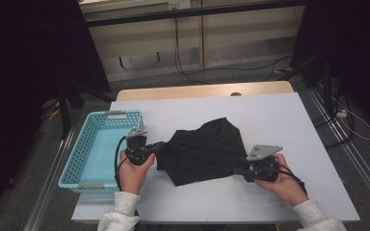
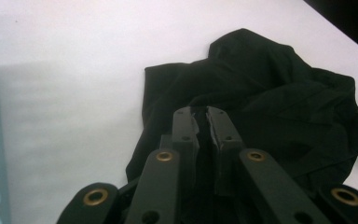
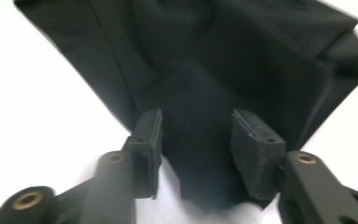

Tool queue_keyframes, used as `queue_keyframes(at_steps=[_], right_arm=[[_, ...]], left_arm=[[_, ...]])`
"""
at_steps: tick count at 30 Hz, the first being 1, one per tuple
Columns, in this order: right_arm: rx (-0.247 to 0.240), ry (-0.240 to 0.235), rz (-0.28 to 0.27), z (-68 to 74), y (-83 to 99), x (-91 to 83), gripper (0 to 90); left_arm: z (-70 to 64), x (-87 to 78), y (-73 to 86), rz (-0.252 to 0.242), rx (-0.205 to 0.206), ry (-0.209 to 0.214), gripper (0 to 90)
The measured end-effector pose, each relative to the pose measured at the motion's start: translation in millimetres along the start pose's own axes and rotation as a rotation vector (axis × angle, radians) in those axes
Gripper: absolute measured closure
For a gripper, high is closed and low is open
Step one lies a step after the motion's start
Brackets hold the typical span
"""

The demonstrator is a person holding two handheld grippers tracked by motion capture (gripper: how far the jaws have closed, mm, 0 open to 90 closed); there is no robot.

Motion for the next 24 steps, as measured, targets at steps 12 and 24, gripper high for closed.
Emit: queue_keyframes(at_steps=[12,24], right_arm=[[0.089,0.007,-0.073,-23.8,3.4,-23.2,84.5],[0.090,0.009,-0.039,-23.4,9.0,-21.3,84.4]], left_arm=[[-14.1,4.5,1.8,0.018,0.032,0.044,78.6],[-42.2,-8.3,10.7,0.032,0.161,0.071,44.7]])
Point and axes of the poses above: each handheld gripper's, and its own axes: x roughly forward along the jaws, y roughly out of its underside, z roughly to its left, the point moved 9 cm from there along x, roughly forward along the jaws, and after that the axes turned 9 degrees about z, right-handed, at the moved point
